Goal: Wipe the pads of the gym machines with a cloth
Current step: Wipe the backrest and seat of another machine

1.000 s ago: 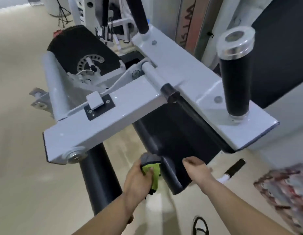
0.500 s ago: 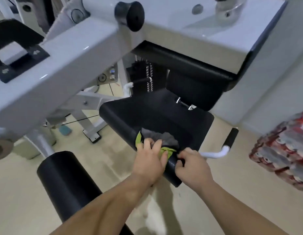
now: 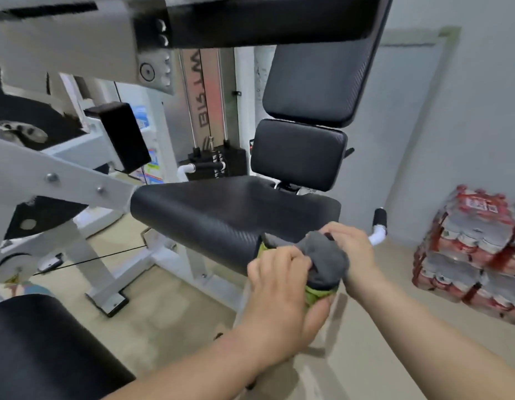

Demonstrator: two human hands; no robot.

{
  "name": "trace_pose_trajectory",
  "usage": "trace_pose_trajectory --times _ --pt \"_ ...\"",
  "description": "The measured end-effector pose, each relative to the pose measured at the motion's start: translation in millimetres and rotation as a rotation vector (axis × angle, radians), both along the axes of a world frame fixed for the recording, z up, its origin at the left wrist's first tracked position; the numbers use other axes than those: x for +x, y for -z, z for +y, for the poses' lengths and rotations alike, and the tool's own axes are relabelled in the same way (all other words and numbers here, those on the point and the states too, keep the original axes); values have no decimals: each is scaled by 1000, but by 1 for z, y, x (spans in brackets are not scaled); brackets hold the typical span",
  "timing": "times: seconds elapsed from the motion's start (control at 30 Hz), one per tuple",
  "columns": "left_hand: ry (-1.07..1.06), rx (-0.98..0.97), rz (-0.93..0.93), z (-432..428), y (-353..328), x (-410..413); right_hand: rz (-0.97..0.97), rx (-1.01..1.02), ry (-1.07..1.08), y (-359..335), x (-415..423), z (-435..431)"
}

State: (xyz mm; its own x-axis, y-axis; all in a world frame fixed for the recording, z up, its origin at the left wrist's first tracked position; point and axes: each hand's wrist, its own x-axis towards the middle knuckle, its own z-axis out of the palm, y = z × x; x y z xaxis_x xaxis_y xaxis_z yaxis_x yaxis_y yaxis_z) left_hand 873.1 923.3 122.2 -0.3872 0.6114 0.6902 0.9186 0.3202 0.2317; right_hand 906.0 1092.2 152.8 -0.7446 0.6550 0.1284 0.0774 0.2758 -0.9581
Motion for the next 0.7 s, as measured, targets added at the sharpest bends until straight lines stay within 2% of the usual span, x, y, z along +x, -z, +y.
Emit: trace_pose_trajectory --times 0.07,0.13,0.2,0.27,0.3,0.37,0.43,0.5,0.57,0.63,0.7 --pt "131 -39 172 -9 3 -16 -43 -87 -33 -7 11 -4" --pt "130 -97 278 -19 0 -49 -109 86 -41 -19 14 -13" --pt "2 -94 199 -31 3 -81 -336 395 -41 -38 15 -28" --pt "-228 -29 -42 -54 7 -113 -526 714 -7 -54 7 -46" --pt "-332 34 -197 -62 8 -123 -525 809 -12 -59 -1 -54" --pt "-489 168 -420 -64 4 -128 -443 842 -63 -65 -24 -73" --pt "-485 222 -385 -54 1 -116 -407 787 -119 -67 -52 -91" --pt "-250 157 -259 -54 1 -108 -434 716 -131 -69 -74 -101" --pt "-38 68 -162 -76 -5 -142 -442 723 -103 -60 -92 -107" --pt "-58 19 -175 -102 -12 -190 -420 842 -21 -46 -99 -108" --pt "-214 66 -294 -121 -16 -236 -397 974 50 -32 -106 -111"
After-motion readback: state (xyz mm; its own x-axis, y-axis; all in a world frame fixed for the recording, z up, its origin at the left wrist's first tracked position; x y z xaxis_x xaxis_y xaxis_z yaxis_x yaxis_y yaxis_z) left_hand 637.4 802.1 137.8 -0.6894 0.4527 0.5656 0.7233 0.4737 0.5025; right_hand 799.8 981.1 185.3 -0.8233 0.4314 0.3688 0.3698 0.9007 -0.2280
